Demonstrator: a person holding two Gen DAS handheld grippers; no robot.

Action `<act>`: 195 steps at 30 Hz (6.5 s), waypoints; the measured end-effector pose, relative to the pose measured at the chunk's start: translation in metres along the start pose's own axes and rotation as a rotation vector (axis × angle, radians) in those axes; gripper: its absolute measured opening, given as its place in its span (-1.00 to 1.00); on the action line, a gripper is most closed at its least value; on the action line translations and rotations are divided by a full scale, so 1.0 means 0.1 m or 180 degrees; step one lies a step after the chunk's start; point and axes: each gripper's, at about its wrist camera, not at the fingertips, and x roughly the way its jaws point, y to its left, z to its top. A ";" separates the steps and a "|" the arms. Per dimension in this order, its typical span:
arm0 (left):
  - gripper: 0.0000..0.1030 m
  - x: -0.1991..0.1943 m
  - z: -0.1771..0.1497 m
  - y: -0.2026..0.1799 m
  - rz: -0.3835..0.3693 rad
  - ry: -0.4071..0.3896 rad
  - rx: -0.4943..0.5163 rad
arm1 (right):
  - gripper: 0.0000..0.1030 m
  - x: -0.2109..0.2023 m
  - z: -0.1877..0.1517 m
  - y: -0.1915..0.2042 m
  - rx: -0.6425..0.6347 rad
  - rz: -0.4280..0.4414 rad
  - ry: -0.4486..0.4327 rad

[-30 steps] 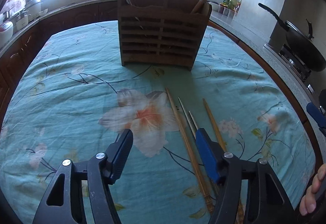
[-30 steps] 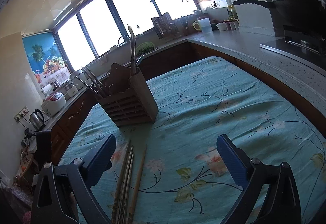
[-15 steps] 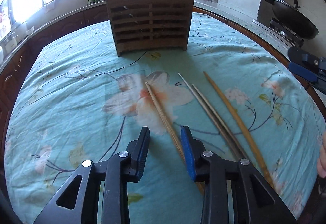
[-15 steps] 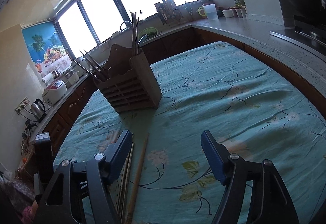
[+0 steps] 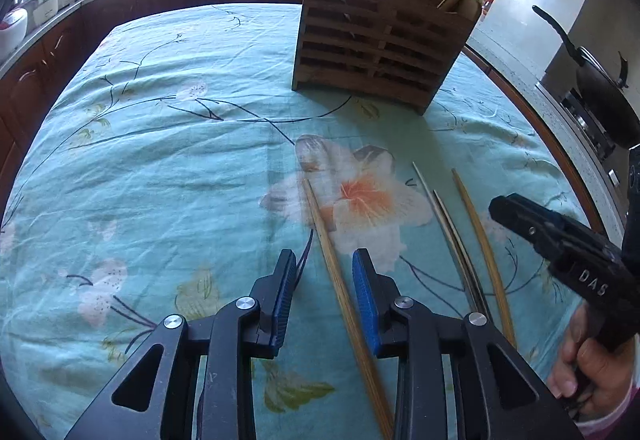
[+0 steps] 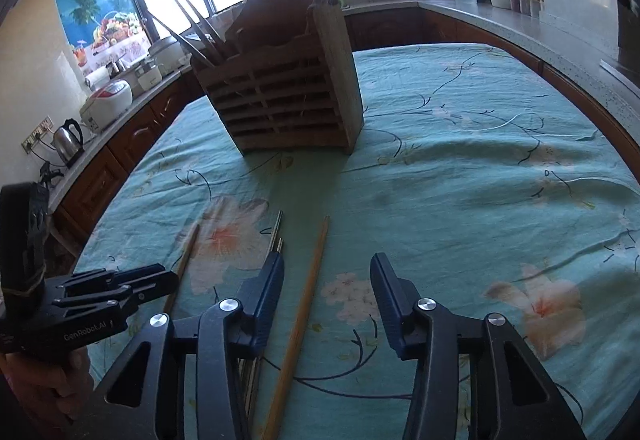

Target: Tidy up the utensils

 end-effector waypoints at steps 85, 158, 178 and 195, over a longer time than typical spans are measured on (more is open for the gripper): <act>-0.93 -1.71 0.12 0.21 -0.0481 -0.1740 0.0026 | -0.91 -1.59 0.88 0.14 -0.0076 0.0312 -0.1412; -0.90 -0.13 1.35 0.21 -0.0212 -0.1982 -0.0134 | -0.87 -0.53 1.78 -0.08 0.0123 0.0086 -0.1454; 0.28 -0.56 0.55 0.22 -0.0117 -0.2128 -0.0350 | 0.66 -0.93 1.26 -0.21 0.0294 0.0083 -0.1619; 0.44 -0.86 -0.58 0.08 0.0042 -0.1782 -0.0469 | 0.69 -0.88 0.27 -0.10 0.0339 0.0243 -0.1180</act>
